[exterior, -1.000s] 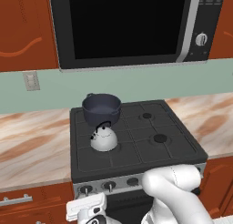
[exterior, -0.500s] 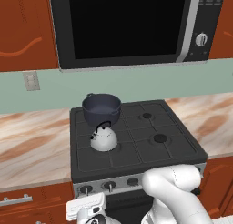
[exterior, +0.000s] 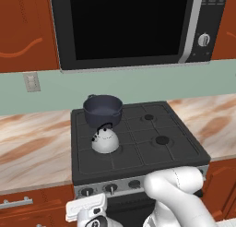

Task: Pick the kettle from the counter and place it on a stove burner. Then turn the burner on.

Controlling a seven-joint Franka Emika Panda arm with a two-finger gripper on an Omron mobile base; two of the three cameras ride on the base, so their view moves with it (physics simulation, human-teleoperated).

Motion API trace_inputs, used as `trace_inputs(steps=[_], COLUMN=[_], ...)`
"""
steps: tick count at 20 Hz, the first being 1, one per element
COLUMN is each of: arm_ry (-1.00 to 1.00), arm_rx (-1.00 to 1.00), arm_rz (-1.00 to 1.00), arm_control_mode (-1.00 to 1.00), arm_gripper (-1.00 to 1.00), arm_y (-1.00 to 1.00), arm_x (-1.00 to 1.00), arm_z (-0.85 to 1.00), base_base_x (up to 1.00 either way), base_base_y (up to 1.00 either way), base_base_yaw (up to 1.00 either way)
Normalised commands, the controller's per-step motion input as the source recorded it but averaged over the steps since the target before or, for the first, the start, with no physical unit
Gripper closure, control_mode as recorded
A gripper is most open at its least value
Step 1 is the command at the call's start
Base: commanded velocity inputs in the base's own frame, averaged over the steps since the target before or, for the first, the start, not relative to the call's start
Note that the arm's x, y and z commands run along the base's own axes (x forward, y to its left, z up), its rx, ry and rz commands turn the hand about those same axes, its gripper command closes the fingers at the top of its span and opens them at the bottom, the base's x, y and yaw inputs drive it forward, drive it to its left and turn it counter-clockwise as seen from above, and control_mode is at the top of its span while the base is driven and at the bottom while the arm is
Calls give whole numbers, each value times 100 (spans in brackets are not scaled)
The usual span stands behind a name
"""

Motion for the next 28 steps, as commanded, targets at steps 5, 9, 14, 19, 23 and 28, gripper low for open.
trace_inputs(steps=[5, 9, 14, 19, 23, 28], arm_ry=[0, 5, 7, 2, 0, 1], arm_rx=[0, 0, 0, 0, 0, -1], arm_rz=[0, 0, 0, 0, 0, 1], arm_control_mode=[-100, -100, -100, -100, -100, -100], arm_gripper=[-100, -100, 100, 100, 100, 100], arm_y=[0, -1, -4, 0, 0, 0], arm_x=[0, 7, 6, 0, 0, 0], arm_z=[7, 0, 0, 0, 0, 0], base_base_x=[0, 0, 0, 0, 0, 0], base_base_y=[0, 0, 0, 0, 0, 0], base_base_yaw=[0, 0, 0, 0, 0, 0])
